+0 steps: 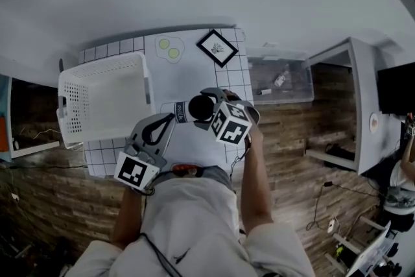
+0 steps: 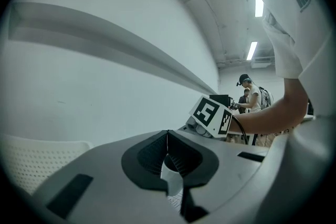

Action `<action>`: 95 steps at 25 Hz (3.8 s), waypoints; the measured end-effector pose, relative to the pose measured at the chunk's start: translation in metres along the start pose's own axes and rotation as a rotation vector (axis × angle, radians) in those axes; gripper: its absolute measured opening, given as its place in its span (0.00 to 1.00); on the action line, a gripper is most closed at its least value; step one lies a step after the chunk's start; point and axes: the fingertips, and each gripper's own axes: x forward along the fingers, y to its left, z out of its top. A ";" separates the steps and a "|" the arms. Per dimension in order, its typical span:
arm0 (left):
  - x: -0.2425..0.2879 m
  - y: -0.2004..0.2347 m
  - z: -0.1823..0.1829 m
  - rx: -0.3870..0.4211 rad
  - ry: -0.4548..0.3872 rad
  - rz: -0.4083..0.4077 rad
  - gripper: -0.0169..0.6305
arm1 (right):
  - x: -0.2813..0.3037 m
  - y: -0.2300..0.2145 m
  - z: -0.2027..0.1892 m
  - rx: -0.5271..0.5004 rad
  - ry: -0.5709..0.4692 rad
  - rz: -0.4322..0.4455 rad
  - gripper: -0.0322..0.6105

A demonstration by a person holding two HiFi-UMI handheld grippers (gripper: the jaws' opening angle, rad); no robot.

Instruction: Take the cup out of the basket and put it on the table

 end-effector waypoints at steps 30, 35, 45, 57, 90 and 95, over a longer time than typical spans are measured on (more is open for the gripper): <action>0.023 -0.012 -0.024 -0.003 0.078 -0.055 0.04 | 0.057 -0.006 -0.060 0.134 -0.025 -0.025 0.65; 0.025 -0.012 -0.022 -0.006 0.076 -0.051 0.04 | 0.058 -0.008 -0.058 0.148 -0.039 -0.024 0.66; 0.024 -0.012 -0.023 -0.003 0.080 -0.044 0.04 | 0.060 -0.005 -0.056 0.128 -0.032 -0.025 0.66; 0.025 -0.014 -0.024 0.000 0.077 -0.053 0.04 | 0.061 -0.004 -0.059 0.144 -0.017 -0.035 0.66; 0.013 -0.018 0.013 0.007 -0.002 -0.065 0.04 | -0.156 0.010 0.043 0.195 -0.717 -0.405 0.14; 0.005 -0.023 0.030 0.011 -0.047 -0.071 0.04 | -0.204 0.018 0.069 0.286 -0.955 -0.452 0.07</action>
